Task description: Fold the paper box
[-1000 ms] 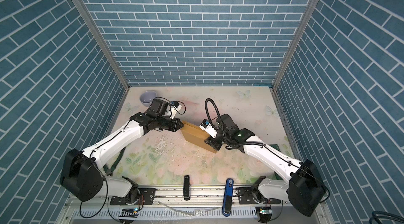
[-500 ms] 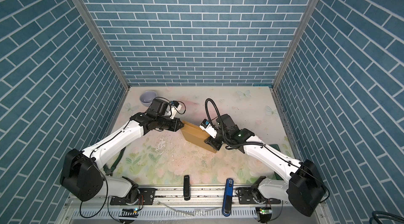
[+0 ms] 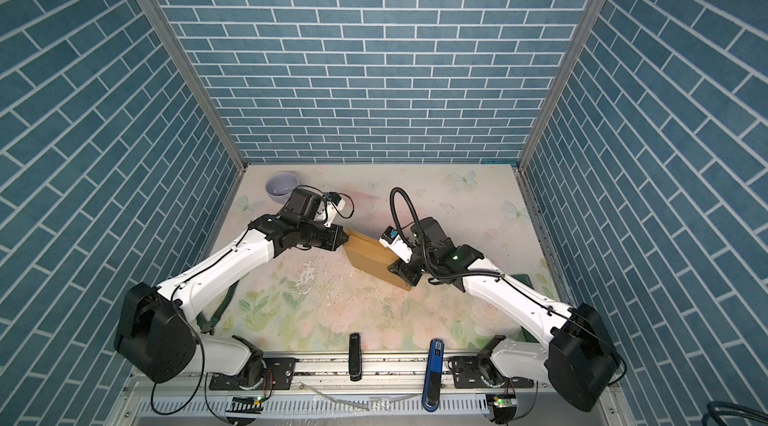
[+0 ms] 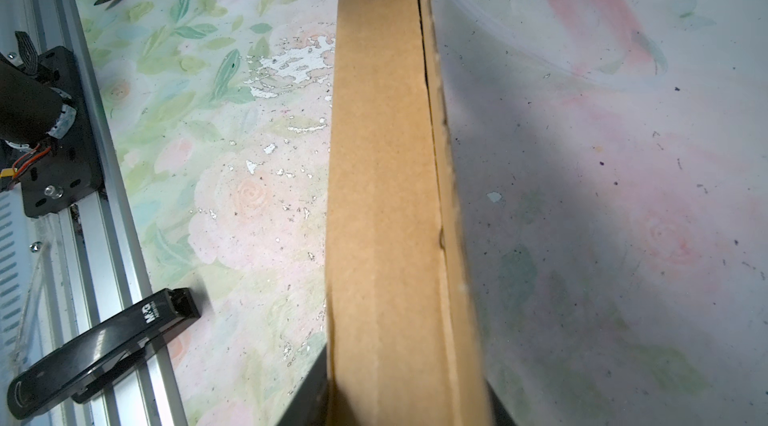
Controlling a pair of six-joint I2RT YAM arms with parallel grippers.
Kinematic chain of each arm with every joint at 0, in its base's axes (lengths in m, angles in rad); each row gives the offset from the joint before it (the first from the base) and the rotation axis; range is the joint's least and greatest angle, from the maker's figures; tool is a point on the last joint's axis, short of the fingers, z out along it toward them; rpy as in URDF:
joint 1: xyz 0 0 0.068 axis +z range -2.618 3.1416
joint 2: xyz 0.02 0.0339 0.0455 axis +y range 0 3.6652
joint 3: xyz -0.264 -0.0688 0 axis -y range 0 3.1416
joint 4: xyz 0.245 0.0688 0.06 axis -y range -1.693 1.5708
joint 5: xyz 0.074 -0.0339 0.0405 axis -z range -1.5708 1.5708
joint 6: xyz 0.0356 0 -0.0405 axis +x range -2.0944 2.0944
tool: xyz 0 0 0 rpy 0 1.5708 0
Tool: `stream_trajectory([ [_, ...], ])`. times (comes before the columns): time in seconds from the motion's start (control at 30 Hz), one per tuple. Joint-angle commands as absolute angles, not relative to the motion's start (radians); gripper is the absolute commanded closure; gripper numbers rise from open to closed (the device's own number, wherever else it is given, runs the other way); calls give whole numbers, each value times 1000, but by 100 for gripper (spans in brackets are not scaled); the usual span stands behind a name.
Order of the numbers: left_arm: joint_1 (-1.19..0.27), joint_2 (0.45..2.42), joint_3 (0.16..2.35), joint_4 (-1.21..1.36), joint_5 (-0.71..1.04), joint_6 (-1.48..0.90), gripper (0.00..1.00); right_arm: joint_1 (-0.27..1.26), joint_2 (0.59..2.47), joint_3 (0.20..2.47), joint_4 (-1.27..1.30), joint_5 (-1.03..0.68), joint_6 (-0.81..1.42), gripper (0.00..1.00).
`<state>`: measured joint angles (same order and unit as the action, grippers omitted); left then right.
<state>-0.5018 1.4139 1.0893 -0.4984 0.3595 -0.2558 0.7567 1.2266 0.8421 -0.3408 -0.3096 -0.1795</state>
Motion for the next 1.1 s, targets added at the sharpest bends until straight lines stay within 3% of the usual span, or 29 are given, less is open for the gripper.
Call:
stream_trajectory([
  [0.0, -513, 1393, 1076, -485, 322, -249, 90, 762, 1226, 827, -297, -321, -172, 80],
  [0.6, -513, 1396, 1116, -477, 308, -246, 81, 761, 1212, 824, -308, -319, -170, 80],
  [1.07, -513, 1363, 1107, -454, 276, -256, 84, 761, 1212, 819, -306, -321, -165, 81],
])
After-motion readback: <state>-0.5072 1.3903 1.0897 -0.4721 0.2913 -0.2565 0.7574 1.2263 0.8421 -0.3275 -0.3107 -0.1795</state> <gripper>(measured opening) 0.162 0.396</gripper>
